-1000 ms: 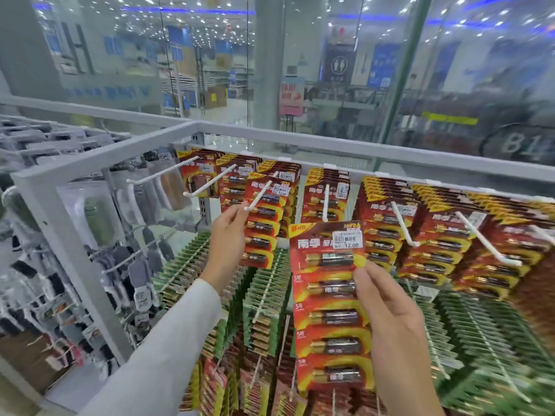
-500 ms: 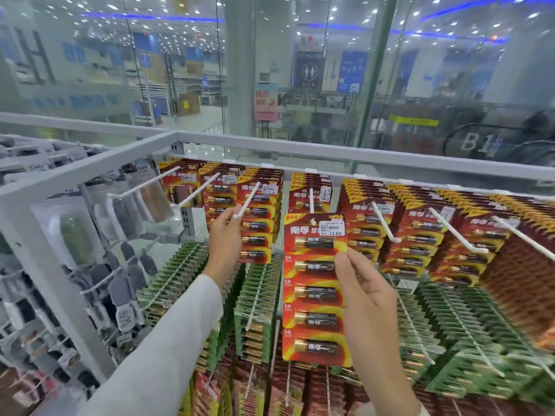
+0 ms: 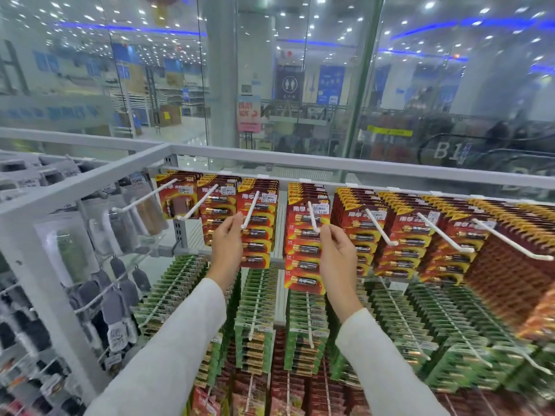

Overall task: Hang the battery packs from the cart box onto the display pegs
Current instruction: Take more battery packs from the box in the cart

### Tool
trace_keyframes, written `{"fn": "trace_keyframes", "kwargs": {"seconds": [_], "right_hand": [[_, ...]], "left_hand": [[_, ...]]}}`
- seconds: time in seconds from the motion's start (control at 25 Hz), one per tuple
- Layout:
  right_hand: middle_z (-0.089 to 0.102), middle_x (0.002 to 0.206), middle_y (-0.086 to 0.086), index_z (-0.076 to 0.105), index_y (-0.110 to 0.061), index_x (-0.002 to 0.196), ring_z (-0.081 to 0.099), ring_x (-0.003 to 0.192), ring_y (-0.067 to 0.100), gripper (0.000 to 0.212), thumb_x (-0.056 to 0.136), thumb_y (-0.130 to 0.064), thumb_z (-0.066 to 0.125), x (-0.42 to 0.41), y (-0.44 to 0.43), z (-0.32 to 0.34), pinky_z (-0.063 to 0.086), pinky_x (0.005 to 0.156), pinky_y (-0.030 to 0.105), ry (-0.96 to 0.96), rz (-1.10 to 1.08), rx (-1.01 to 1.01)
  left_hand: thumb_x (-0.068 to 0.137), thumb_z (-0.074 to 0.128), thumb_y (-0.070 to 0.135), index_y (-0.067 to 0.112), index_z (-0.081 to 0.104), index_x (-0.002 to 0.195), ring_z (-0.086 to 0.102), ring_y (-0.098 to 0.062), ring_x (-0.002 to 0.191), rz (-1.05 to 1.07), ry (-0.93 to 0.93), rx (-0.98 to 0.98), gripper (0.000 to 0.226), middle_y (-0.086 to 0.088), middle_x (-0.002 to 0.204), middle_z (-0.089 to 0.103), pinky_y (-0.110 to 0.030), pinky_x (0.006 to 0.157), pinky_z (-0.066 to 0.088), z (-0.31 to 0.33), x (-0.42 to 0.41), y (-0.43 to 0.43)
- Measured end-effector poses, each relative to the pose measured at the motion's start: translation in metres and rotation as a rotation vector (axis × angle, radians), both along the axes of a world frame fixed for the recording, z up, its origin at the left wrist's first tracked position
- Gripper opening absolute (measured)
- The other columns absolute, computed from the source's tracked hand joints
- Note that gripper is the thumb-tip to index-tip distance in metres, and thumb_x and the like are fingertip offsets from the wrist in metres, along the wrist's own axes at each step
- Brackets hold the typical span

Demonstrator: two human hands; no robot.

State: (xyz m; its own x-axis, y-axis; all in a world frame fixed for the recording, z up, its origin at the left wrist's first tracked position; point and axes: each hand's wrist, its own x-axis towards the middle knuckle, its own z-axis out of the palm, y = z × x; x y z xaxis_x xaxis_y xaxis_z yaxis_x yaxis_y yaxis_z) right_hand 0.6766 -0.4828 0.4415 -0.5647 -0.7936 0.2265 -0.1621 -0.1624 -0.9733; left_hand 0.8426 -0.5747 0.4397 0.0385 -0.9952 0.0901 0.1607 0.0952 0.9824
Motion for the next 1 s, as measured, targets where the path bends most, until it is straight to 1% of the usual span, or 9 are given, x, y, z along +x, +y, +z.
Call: {"fn": "trace_keyframes", "kwargs": {"seconds": [0.12, 0.2, 0.24, 0.32, 0.44, 0.56, 0.68, 0.84, 1.0], "right_hand": [[0.075, 0.105, -0.006, 0.069, -0.031, 0.114, 0.072, 0.100, 0.019, 0.041, 0.097, -0.063, 0.048, -0.004, -0.013, -0.006, 0.060, 0.088, 0.050, -0.027, -0.024, -0.008], [0.072, 0.085, -0.008, 0.071, -0.029, 0.105, 0.069, 0.080, 0.014, 0.031, 0.101, -0.053, 0.051, -0.007, -0.013, -0.008, 0.057, 0.071, 0.038, -0.028, -0.044, -0.039], [0.067, 0.079, -0.012, 0.072, -0.028, 0.105, 0.063, 0.073, 0.009, 0.030, 0.102, -0.051, 0.053, -0.008, -0.011, -0.010, 0.050, 0.066, 0.031, -0.011, -0.052, -0.053], [0.065, 0.083, -0.014, 0.071, -0.025, 0.110, 0.058, 0.076, 0.006, 0.028, 0.102, -0.046, 0.055, -0.010, -0.008, -0.013, 0.046, 0.069, 0.028, 0.028, -0.066, -0.042], [0.074, 0.106, -0.011, 0.071, -0.026, 0.117, 0.068, 0.101, 0.008, 0.022, 0.103, -0.037, 0.058, -0.017, 0.011, -0.026, 0.057, 0.089, 0.033, 0.021, -0.091, -0.026], [0.073, 0.112, -0.015, 0.073, -0.029, 0.116, 0.067, 0.108, 0.004, 0.019, 0.101, -0.033, 0.063, -0.026, 0.046, -0.043, 0.055, 0.100, 0.034, 0.028, -0.087, 0.052], [0.073, 0.112, -0.020, 0.074, -0.032, 0.114, 0.066, 0.107, -0.002, 0.018, 0.100, -0.035, 0.064, -0.038, 0.103, -0.063, 0.053, 0.098, 0.030, 0.005, -0.083, 0.134], [0.074, 0.108, -0.020, 0.076, -0.029, 0.110, 0.067, 0.105, -0.003, 0.016, 0.100, -0.029, 0.064, -0.063, 0.193, -0.091, 0.051, 0.095, 0.025, -0.074, -0.169, 0.200], [0.075, 0.104, -0.018, 0.078, -0.031, 0.103, 0.069, 0.102, 0.005, 0.014, 0.097, -0.034, 0.066, -0.110, 0.292, -0.122, 0.051, 0.092, 0.028, -0.228, -0.379, 0.245]], "left_hand": [[0.109, 0.053, 0.036, 0.024, 0.073, 0.102, 0.079, -0.016, 0.078, 0.003, 0.004, 0.002, 0.024, 0.003, 0.087, 0.080, -0.034, 0.067, 0.063, -0.001, 0.001, 0.001], [0.108, 0.055, 0.033, 0.021, 0.072, 0.101, 0.078, -0.012, 0.075, -0.005, 0.005, -0.008, 0.022, 0.006, 0.082, 0.079, -0.025, 0.059, 0.059, -0.004, 0.006, 0.003], [0.108, 0.056, 0.031, 0.020, 0.071, 0.101, 0.077, -0.012, 0.079, -0.007, -0.005, -0.015, 0.021, 0.007, 0.082, 0.078, -0.024, 0.061, 0.059, -0.008, 0.010, 0.002], [0.106, 0.058, 0.034, 0.024, 0.072, 0.104, 0.076, -0.015, 0.093, -0.003, -0.027, -0.017, 0.017, 0.009, 0.093, 0.078, -0.032, 0.079, 0.062, -0.021, 0.022, 0.001], [0.103, 0.062, 0.038, 0.029, 0.073, 0.111, 0.074, -0.014, 0.105, 0.014, -0.033, 0.004, 0.016, 0.005, 0.111, 0.077, -0.042, 0.100, 0.058, -0.041, 0.038, 0.013], [0.107, 0.056, 0.033, 0.019, 0.072, 0.115, 0.076, -0.023, 0.101, 0.000, 0.019, 0.053, 0.023, -0.003, 0.109, 0.079, -0.042, 0.096, 0.059, -0.049, 0.045, 0.047], [0.109, 0.051, 0.032, 0.011, 0.072, 0.118, 0.077, -0.030, 0.096, -0.025, 0.052, 0.077, 0.031, -0.008, 0.105, 0.080, -0.043, 0.088, 0.062, -0.055, 0.039, 0.088], [0.109, 0.048, 0.031, 0.011, 0.072, 0.116, 0.078, -0.026, 0.091, -0.098, 0.012, 0.076, 0.032, -0.007, 0.102, 0.080, -0.037, 0.080, 0.065, -0.061, 0.006, 0.147], [0.108, 0.050, 0.029, 0.014, 0.073, 0.110, 0.077, -0.028, 0.098, -0.271, -0.035, 0.202, 0.028, -0.005, 0.102, 0.081, -0.039, 0.086, 0.063, -0.092, -0.057, 0.209]]}}
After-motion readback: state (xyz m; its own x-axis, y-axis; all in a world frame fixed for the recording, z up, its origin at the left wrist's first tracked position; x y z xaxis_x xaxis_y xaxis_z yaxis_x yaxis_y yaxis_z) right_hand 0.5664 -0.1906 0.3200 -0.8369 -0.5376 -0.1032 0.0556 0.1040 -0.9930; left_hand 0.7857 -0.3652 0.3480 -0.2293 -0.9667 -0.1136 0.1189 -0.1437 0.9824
